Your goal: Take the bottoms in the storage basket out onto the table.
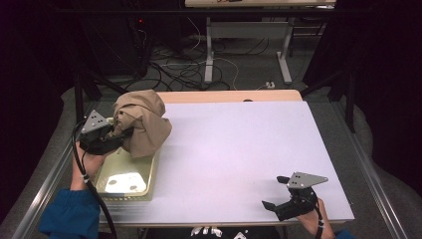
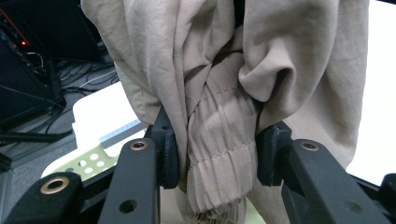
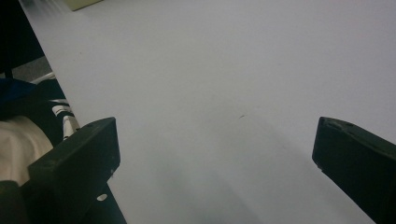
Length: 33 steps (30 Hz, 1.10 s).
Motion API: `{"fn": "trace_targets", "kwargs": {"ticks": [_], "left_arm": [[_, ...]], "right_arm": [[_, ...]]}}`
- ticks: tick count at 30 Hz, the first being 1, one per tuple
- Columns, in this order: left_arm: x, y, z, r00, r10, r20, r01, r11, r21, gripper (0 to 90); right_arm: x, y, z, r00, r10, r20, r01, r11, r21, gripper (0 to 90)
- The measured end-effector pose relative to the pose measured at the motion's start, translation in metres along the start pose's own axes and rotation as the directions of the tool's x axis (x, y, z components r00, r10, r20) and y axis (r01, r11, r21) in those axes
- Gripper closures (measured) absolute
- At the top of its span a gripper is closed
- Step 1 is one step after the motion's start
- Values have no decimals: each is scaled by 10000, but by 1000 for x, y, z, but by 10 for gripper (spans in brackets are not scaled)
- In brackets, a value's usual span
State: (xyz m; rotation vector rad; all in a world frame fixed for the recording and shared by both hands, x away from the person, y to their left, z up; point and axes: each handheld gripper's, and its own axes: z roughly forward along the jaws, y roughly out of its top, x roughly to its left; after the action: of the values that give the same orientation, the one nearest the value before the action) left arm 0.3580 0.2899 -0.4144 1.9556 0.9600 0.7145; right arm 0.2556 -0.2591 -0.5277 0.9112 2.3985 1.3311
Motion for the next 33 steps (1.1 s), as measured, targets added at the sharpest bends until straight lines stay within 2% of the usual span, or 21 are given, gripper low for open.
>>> {"fn": "trace_targets", "kwargs": {"ticks": [20,33], "left_arm": [[-13,15,-8,9993,356,63,-351,9975,-607,608],[-23,23,-9,9976,597,349,-567,9949,-832,607]], "right_arm": [[0,0,1,10000,18,-58,-18,10000,-23,4],[-1,0,1,10000,1,-94,0,9999,151,4]]}}
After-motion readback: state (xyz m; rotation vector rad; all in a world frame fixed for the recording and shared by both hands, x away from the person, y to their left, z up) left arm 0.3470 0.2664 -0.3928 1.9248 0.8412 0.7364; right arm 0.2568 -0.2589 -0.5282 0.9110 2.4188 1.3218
